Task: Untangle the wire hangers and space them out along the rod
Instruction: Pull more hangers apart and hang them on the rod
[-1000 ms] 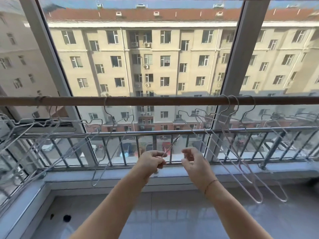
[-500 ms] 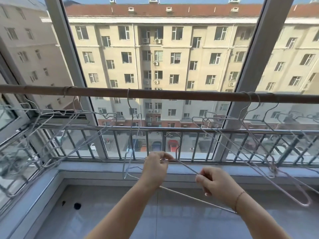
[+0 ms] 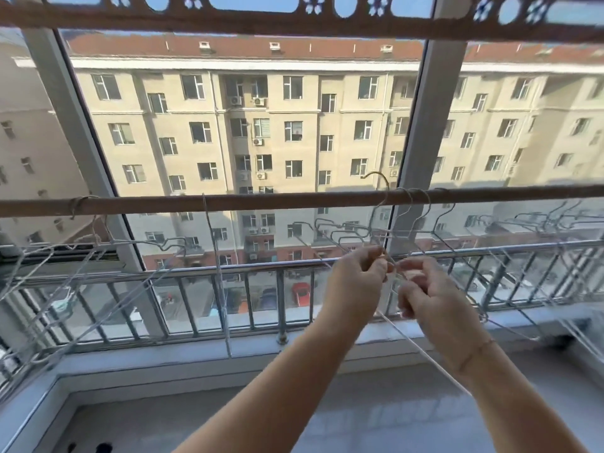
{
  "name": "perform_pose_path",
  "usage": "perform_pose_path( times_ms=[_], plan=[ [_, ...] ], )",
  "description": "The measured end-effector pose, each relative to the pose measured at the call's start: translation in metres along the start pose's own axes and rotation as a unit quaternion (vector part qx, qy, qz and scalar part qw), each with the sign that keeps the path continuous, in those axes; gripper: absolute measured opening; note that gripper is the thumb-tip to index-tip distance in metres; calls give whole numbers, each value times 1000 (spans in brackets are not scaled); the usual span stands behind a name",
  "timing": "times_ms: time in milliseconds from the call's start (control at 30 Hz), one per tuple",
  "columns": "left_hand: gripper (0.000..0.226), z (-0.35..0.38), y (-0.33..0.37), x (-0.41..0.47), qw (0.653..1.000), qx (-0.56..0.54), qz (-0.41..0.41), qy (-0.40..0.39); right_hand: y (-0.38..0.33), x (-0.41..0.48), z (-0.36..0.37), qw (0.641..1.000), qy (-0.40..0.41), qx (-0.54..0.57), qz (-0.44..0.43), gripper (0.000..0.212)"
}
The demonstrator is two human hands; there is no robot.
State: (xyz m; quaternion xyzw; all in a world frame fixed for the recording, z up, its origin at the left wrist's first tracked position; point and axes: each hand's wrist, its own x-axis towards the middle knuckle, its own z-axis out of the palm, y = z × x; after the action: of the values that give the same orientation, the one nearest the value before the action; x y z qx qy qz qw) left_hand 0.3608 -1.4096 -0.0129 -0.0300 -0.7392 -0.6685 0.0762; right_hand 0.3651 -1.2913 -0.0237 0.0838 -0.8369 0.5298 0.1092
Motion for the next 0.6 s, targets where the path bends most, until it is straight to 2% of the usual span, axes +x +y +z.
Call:
perform_pose_path(
  times_ms=[133,233,433,600],
  plan=[
    [26,11,16,26,1000,6,-11,-12,-5,33,-1,1000,17,-18,16,13],
    [28,17,11,37,999,14,-27,-27,2,44,0,997,20,-55,50,17],
    [15,33,-13,38,994,59,-64,-58,14,36,1,989,4,-112,95,25],
    [34,42,-14,33,994,38,-71,-68,19,33,-8,982,-18,-153,112,33]
  ],
)
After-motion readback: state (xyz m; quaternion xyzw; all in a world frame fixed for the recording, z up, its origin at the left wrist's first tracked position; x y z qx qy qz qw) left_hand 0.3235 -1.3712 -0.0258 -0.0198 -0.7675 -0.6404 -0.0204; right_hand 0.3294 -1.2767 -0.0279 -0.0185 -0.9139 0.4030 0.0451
